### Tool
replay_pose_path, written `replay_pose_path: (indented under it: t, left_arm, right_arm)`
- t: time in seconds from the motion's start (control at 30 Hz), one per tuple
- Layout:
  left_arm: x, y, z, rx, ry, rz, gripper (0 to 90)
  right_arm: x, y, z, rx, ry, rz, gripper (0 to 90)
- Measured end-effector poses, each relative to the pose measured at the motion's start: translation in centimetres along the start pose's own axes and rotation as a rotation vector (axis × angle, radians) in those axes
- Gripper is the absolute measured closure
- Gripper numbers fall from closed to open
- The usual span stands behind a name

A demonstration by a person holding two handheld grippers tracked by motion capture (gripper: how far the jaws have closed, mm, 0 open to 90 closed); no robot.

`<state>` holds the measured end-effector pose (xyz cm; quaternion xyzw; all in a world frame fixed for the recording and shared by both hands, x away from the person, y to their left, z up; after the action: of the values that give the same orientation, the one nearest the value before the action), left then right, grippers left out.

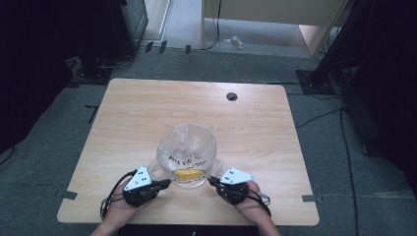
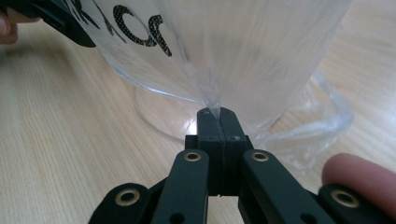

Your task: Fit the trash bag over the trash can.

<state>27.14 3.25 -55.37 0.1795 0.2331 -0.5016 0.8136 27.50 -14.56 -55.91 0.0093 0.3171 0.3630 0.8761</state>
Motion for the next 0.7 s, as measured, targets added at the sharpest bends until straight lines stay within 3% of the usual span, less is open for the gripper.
replay_pose_path:
  t: [0.23, 0.33, 0.37, 0.4, 0.43, 0.5, 0.63, 0.7]
  left_arm:
    - [0.9, 0.1, -1.4, 0.0, 0.076, 0.001, 90.0]
    - [0.9, 0.0, -1.5, 0.004, 0.069, 0.008, 90.0]
    - [0.7, 0.2, -1.4, 0.009, 0.055, 0.022, 88.4]
    - [0.7, 0.2, -1.4, 0.009, 0.055, 0.022, 76.6]
    - [0.1, 0.1, -0.9, 0.008, 0.002, 0.014, 66.3]
    - [-0.8, 0.0, -0.2, 0.025, -0.06, 0.003, 57.9]
    - [-2.9, 0.2, 1.8, 0.031, -0.211, 0.006, 52.6]
    - [-4.0, 0.7, 2.7, 0.006, -0.284, 0.018, 52.8]
  right_arm:
    - [0.9, -0.5, -1.4, -0.017, 0.079, -0.03, 90.0]
    - [1.0, -0.5, -1.5, -0.008, 0.071, -0.029, 89.1]
    - [0.9, -0.5, -1.5, -0.003, 0.067, -0.021, 80.8]
    - [0.9, -0.5, -1.5, -0.003, 0.067, -0.021, 80.8]
    - [0.6, -0.5, -1.4, -0.001, 0.049, -0.005, 67.0]
    - [0.0, -0.5, -1.0, -0.001, 0.023, 0.007, 61.4]
    - [-1.4, -1.0, 0.3, 0.01, -0.047, 0.006, 61.5]
    - [-2.1, -1.4, 1.0, 0.027, -0.077, -0.003, 65.0]
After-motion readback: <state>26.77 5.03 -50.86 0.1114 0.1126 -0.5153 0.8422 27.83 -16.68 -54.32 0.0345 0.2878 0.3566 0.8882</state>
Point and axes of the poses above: each handheld gripper's, and its own axes: x roughly forward along the jaws, z roughly out of its top, y roughly to its left, the point moved 10 cm from there along x, roughly forward along the jaws, and after that the axes turned 12 degrees about x, right-handed, at the moved point
